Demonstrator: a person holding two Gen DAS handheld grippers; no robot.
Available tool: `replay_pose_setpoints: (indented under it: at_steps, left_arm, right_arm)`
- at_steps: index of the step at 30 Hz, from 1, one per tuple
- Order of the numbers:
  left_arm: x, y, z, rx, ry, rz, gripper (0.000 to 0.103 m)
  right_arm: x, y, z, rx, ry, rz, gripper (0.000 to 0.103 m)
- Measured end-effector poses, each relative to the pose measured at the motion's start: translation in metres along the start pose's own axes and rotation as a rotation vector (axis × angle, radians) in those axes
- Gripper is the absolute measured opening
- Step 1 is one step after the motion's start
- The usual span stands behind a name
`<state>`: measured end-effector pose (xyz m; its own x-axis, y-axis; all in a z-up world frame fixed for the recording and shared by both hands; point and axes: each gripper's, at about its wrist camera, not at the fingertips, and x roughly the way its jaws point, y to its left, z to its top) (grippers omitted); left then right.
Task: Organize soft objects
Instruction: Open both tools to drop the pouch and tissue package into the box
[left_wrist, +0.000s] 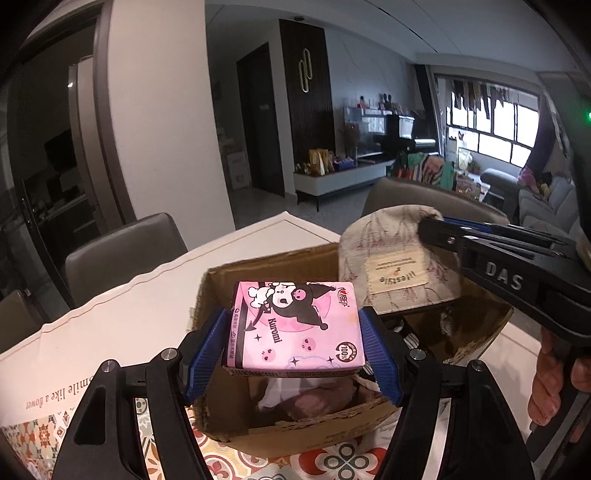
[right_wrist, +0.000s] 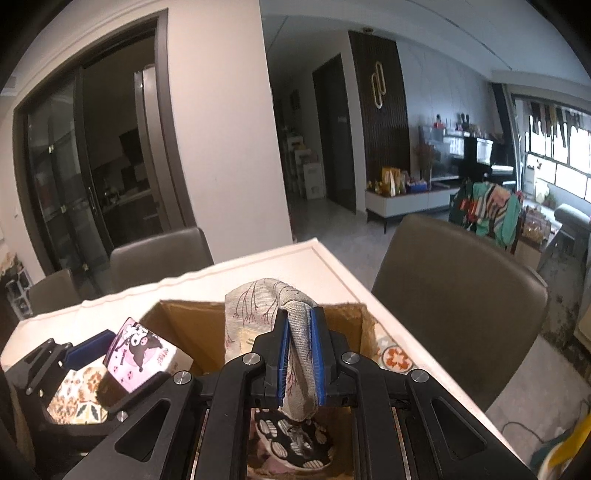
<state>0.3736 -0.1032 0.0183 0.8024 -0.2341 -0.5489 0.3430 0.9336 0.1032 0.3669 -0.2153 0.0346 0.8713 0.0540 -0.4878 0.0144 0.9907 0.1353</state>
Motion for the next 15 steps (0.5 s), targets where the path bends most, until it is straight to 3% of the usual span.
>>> replay_pose_setpoints:
  at_steps: [12,15]
  left_arm:
    - [0.018,0.000,-0.007,-0.002,0.069,-0.033,0.072]
    - [0.018,0.000,-0.005,-0.004,0.073,-0.030,0.080]
  right_arm:
    - [0.035,-0.007,-0.011,0.015,0.171,0.006,0.013]
    - [0.036,-0.012,-0.012,0.022,0.182,0.005,0.017]
